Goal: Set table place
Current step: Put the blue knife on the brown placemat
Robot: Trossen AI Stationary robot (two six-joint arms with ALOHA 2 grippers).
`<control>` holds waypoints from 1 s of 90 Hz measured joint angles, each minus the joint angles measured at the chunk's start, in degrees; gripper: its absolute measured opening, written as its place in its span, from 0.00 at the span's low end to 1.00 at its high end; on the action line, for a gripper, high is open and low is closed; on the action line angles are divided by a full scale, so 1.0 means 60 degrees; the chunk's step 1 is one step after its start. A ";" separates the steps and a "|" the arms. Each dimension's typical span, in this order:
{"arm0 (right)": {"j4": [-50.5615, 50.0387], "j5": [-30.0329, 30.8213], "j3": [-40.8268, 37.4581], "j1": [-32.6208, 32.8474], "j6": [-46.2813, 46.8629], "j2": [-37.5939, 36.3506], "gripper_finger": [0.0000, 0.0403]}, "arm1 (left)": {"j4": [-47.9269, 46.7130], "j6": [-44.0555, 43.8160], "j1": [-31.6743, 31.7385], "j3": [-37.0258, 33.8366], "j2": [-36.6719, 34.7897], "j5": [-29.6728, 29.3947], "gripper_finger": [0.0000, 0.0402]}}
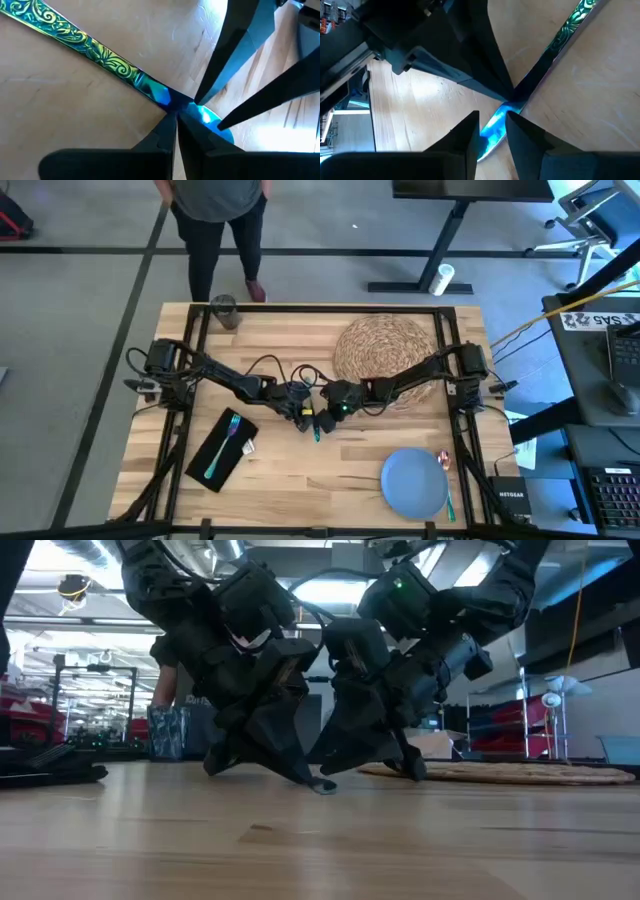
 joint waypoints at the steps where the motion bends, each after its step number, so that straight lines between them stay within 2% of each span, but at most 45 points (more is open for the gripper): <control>1: -0.0036 0.0010 0.0000 0.0000 0.0002 0.0000 0.21 | -0.0006 0.0000 -0.0001 0.0000 0.0000 0.0000 0.00; 18: -0.0761 0.0331 0.0011 0.0002 0.0055 -0.0029 0.21 | -0.0174 -0.0011 -0.0003 0.0000 0.0011 0.0038 0.00; 67: -0.0702 0.0189 0.0000 -0.0150 0.0254 -0.0029 0.21 | -0.0192 -0.0018 -0.0003 -0.0011 0.0015 0.0080 0.00; 90: -0.0710 -0.0022 -0.0004 -0.0251 0.0193 -0.0029 0.32 | -0.0199 -0.0015 -0.0007 -0.0011 0.0018 0.0106 0.00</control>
